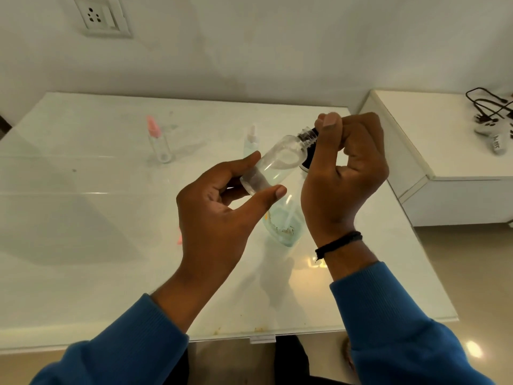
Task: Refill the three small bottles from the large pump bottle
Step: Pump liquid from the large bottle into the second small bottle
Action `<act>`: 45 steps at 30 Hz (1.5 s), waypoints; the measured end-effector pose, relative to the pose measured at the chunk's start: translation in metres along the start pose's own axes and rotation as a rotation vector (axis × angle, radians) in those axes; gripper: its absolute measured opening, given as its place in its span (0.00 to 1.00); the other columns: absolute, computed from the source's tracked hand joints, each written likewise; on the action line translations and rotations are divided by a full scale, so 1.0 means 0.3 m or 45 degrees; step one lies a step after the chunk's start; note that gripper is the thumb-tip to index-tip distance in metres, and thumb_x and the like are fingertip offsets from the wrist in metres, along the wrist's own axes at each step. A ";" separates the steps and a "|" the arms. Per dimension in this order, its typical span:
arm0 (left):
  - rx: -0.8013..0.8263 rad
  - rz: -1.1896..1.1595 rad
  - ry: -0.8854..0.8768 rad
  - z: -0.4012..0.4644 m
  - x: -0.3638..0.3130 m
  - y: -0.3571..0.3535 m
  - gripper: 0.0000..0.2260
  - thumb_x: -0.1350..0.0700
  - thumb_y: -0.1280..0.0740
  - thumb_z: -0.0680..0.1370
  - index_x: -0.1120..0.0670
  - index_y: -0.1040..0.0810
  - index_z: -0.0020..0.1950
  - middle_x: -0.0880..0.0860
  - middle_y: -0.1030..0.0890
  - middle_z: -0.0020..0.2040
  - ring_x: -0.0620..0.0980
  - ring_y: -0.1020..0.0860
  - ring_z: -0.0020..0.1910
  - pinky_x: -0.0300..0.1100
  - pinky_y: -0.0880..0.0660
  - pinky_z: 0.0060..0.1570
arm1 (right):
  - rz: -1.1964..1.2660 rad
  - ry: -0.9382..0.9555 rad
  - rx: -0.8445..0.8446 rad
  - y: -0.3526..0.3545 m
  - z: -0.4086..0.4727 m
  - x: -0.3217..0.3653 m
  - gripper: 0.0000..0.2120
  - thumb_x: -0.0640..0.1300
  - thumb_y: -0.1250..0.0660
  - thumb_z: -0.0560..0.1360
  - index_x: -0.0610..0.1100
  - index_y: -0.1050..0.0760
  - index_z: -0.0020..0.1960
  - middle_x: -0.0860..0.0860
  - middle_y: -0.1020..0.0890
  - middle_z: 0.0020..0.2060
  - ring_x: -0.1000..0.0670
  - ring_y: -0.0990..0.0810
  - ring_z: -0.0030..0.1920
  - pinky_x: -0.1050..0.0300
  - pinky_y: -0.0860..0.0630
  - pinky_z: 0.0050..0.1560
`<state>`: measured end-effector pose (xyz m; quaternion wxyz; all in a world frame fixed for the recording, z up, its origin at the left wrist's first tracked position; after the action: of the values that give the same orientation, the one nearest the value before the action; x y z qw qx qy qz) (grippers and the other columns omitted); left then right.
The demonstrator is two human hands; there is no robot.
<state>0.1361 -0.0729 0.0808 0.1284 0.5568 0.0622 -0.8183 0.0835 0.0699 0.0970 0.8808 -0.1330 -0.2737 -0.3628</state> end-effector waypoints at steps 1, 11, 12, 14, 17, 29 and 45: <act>-0.002 -0.002 0.001 0.000 0.000 0.000 0.20 0.56 0.20 0.69 0.55 0.17 0.60 0.45 0.15 0.52 0.43 0.15 0.51 0.34 0.19 0.50 | 0.000 0.000 0.000 0.000 -0.001 -0.003 0.15 0.36 0.35 0.80 0.35 0.23 0.35 0.51 0.25 0.35 0.45 0.26 0.36 0.39 0.28 0.37; -0.003 0.007 -0.020 0.001 0.001 0.002 0.21 0.55 0.20 0.70 0.55 0.17 0.61 0.46 0.15 0.53 0.44 0.15 0.52 0.35 0.19 0.50 | 0.007 0.006 0.007 -0.005 0.005 -0.003 0.14 0.36 0.35 0.80 0.36 0.24 0.36 0.51 0.26 0.35 0.45 0.27 0.35 0.40 0.28 0.36; -0.004 0.000 -0.013 -0.002 0.001 0.003 0.21 0.55 0.20 0.69 0.55 0.17 0.61 0.45 0.15 0.53 0.44 0.16 0.52 0.35 0.19 0.50 | -0.004 0.005 0.014 -0.005 0.006 -0.005 0.15 0.36 0.35 0.80 0.36 0.24 0.35 0.50 0.25 0.34 0.44 0.27 0.35 0.40 0.28 0.36; -0.008 -0.020 -0.005 -0.003 -0.001 0.000 0.20 0.56 0.20 0.69 0.54 0.17 0.60 0.44 0.15 0.52 0.44 0.15 0.51 0.34 0.19 0.50 | -0.022 0.001 0.022 -0.005 0.017 -0.001 0.17 0.38 0.35 0.81 0.33 0.25 0.34 0.46 0.24 0.32 0.43 0.27 0.34 0.40 0.29 0.37; -0.011 -0.011 -0.014 0.000 0.001 0.000 0.21 0.56 0.19 0.69 0.55 0.17 0.60 0.46 0.15 0.52 0.44 0.15 0.51 0.34 0.19 0.50 | -0.017 -0.002 0.017 -0.007 0.022 0.007 0.17 0.37 0.35 0.81 0.33 0.26 0.34 0.45 0.25 0.32 0.43 0.28 0.34 0.42 0.29 0.37; -0.008 0.001 -0.023 0.000 0.003 -0.001 0.21 0.56 0.19 0.69 0.57 0.17 0.61 0.49 0.14 0.52 0.47 0.15 0.51 0.35 0.19 0.50 | -0.030 0.028 0.015 -0.004 0.013 0.001 0.16 0.36 0.35 0.81 0.35 0.25 0.35 0.50 0.26 0.34 0.44 0.28 0.35 0.40 0.29 0.37; -0.019 -0.020 0.001 -0.005 0.003 -0.001 0.21 0.56 0.20 0.69 0.56 0.17 0.61 0.48 0.14 0.53 0.47 0.15 0.52 0.37 0.18 0.50 | -0.044 0.031 0.021 -0.007 0.015 0.007 0.17 0.37 0.35 0.81 0.34 0.26 0.34 0.48 0.26 0.33 0.44 0.28 0.35 0.40 0.29 0.37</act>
<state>0.1370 -0.0722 0.0793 0.1263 0.5555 0.0729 -0.8186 0.0815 0.0693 0.1020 0.8787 -0.1165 -0.2684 -0.3771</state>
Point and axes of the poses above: each hand's wrist, its own z-axis towards the middle knuckle, its own y-axis out of the back of the hand, x = y × z, the point moved 2 cm from there along z, towards the middle knuckle
